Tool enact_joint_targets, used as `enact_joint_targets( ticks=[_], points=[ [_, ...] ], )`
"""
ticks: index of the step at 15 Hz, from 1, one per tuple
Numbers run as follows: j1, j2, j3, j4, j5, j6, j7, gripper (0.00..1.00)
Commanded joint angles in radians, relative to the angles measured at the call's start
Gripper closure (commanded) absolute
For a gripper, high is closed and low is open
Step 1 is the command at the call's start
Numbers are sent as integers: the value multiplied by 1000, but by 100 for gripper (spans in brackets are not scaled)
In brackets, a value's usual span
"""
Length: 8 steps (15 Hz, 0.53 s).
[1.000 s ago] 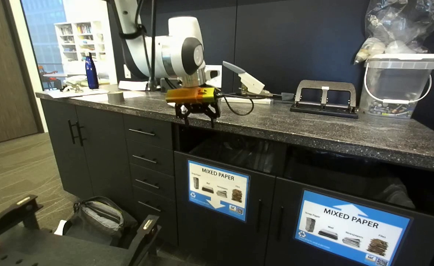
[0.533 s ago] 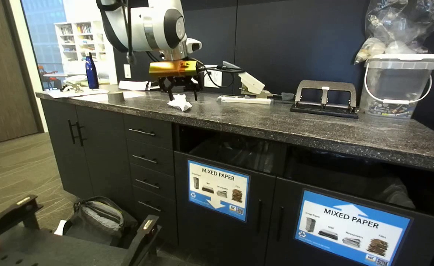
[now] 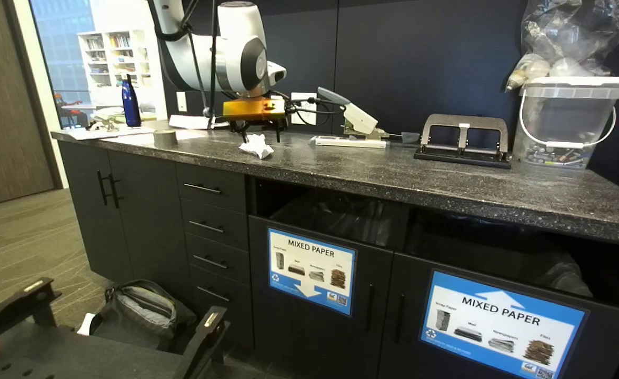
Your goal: Place one paper from the counter inside the waste bin on the right, place four papers from the counter inside the bin on the left
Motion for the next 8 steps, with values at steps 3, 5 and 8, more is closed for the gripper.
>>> enact_joint_targets(
  ticks=[3, 5, 8],
  points=[
    [-128, 180, 175, 223, 5, -57, -124, 0],
    [-132, 221, 184, 282, -3, -71, -149, 0],
    [-121, 274, 176, 359, -10, -88, -174, 0]
  ],
)
